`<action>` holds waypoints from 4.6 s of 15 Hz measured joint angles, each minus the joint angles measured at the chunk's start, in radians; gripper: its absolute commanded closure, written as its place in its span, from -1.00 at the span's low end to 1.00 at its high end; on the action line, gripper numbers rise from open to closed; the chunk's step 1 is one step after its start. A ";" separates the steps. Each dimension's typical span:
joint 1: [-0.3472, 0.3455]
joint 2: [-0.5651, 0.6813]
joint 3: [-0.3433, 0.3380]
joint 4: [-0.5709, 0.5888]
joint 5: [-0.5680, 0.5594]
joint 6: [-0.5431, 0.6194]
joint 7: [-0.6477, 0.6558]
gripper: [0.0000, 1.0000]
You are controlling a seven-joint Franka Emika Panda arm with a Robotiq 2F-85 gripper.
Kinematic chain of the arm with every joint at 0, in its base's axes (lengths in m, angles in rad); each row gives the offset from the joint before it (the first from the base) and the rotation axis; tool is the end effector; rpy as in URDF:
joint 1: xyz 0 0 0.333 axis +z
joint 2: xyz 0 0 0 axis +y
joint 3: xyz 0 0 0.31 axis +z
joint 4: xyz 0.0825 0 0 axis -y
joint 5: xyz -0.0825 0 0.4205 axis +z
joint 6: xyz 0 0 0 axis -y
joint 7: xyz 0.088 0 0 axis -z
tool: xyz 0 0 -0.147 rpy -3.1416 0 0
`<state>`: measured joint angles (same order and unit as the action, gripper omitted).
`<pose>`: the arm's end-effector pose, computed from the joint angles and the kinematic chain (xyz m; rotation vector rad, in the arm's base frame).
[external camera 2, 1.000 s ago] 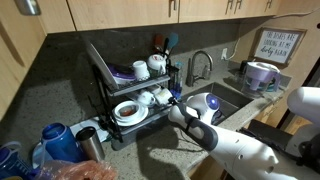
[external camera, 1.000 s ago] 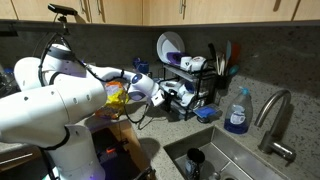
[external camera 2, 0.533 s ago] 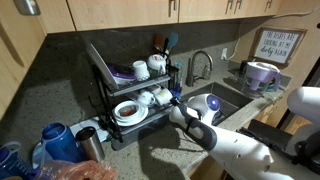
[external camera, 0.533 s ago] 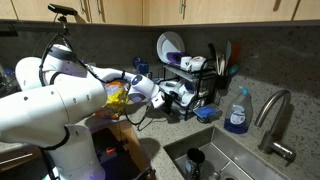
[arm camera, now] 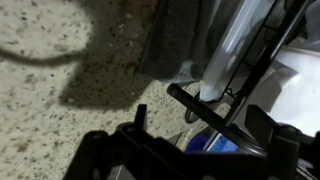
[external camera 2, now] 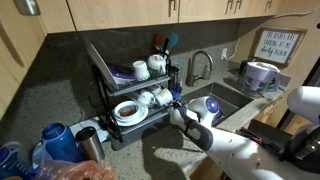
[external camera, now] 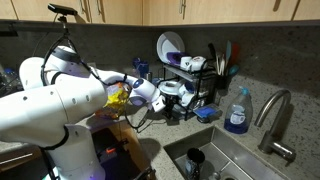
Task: Remove the white mug from the bottom shelf of the dish rack and place it on the countertop
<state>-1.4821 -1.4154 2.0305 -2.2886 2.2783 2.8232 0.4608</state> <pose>0.5153 0.0482 0.1063 -1.9100 1.8179 -1.1371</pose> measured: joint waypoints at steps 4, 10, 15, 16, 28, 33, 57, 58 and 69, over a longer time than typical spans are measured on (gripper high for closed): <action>-0.015 -0.001 0.019 0.017 0.004 0.002 0.000 -1.00; -0.020 -0.011 0.038 0.053 0.017 0.029 0.000 -1.00; -0.053 -0.032 0.051 0.102 0.019 0.066 0.017 -1.00; -0.064 -0.034 0.054 0.113 0.019 0.076 0.018 -1.00; -0.098 -0.021 0.059 0.133 0.013 0.089 0.019 -1.00; -0.098 0.024 0.024 0.102 -0.037 0.090 0.020 -1.00; -0.073 0.126 -0.019 0.036 -0.193 0.089 0.020 -1.00; -0.068 0.129 -0.019 0.032 -0.194 0.089 0.020 -1.00; 0.039 0.191 -0.085 -0.029 -0.194 0.082 0.020 -1.00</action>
<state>-1.4431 -1.2241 1.9455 -2.3175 2.0845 2.9051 0.4804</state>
